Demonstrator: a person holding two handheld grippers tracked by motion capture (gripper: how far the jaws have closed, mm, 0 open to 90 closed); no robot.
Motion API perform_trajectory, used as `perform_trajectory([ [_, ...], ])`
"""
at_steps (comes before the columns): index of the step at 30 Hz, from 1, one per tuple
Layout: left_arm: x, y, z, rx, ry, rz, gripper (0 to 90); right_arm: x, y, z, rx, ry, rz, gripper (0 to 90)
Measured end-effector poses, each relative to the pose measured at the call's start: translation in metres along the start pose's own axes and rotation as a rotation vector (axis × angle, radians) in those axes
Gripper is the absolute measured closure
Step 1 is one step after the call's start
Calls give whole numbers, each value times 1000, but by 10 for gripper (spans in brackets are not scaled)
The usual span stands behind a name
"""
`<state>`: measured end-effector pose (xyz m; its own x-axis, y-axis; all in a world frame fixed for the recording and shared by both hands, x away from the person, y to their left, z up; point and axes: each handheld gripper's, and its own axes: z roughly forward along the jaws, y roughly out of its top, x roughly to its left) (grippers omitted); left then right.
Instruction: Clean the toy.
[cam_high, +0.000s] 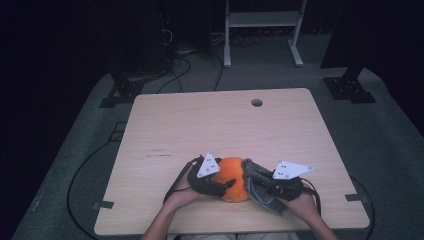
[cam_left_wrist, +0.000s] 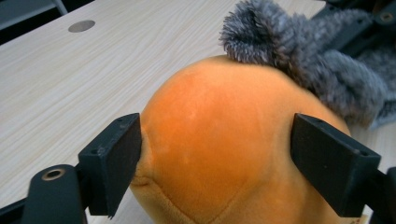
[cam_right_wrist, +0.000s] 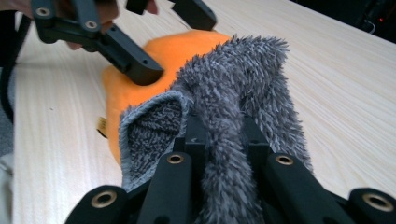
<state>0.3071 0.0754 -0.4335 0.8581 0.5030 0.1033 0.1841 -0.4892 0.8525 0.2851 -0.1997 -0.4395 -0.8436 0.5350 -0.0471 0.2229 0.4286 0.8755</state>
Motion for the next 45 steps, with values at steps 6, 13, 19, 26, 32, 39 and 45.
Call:
perform_trajectory([
  [6, 0, -3, 2, 12, 0, 18, 232, -8, 1, -4, 19, -36, 35, 769],
  [13, 11, 3, -11, -14, -53, -19, 153, -3, 8, 2, 0, -13, 8, 769],
  [19, 14, 3, -11, 14, -46, -50, 77, 8, -1, -4, 7, -5, -30, 769],
  [26, -2, -3, -1, -2, -100, 23, 273, 6, 8, -12, -28, -2, -39, 769],
  [32, -7, -1, -3, 10, -99, 75, 284, 11, 19, -3, -45, 16, -63, 769],
  [39, 1, 3, -4, 19, -99, 4, 153, -9, -2, -11, 3, -12, 34, 769],
  [45, 2, -4, 4, 23, -165, -71, 222, -4, -2, -12, 4, -12, 26, 768],
])
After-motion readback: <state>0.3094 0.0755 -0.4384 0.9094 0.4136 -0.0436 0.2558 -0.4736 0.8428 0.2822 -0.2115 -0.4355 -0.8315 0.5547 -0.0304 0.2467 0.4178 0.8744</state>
